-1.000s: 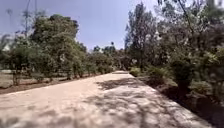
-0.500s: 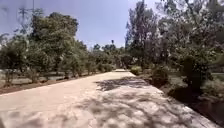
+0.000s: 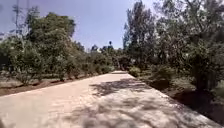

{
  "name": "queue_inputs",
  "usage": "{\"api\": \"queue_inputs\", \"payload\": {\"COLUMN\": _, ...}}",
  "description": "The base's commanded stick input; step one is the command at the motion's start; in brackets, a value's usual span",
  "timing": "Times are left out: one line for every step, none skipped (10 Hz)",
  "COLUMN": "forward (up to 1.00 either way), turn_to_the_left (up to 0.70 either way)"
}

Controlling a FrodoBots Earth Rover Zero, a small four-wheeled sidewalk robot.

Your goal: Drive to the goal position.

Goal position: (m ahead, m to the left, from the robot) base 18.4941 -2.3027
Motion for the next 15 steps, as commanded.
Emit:
{"api": "queue_inputs", "payload": {"forward": 0.70, "turn_to_the_left": 0.00}}
{"api": "queue_inputs", "payload": {"forward": 0.70, "turn_to_the_left": 0.00}}
{"api": "queue_inputs", "payload": {"forward": 0.70, "turn_to_the_left": 0.00}}
{"api": "queue_inputs", "payload": {"forward": 0.70, "turn_to_the_left": 0.00}}
{"api": "queue_inputs", "payload": {"forward": 0.70, "turn_to_the_left": 0.00}}
{"api": "queue_inputs", "payload": {"forward": 0.70, "turn_to_the_left": 0.00}}
{"api": "queue_inputs", "payload": {"forward": 0.70, "turn_to_the_left": 0.00}}
{"api": "queue_inputs", "payload": {"forward": 0.70, "turn_to_the_left": 0.00}}
{"api": "queue_inputs", "payload": {"forward": 0.70, "turn_to_the_left": 0.00}}
{"api": "queue_inputs", "payload": {"forward": 0.70, "turn_to_the_left": 0.00}}
{"api": "queue_inputs", "payload": {"forward": 0.70, "turn_to_the_left": 0.00}}
{"api": "queue_inputs", "payload": {"forward": 0.70, "turn_to_the_left": 0.00}}
{"api": "queue_inputs", "payload": {"forward": 0.70, "turn_to_the_left": 0.00}}
{"api": "queue_inputs", "payload": {"forward": 0.70, "turn_to_the_left": 0.00}}
{"api": "queue_inputs", "payload": {"forward": 0.70, "turn_to_the_left": -0.35}}
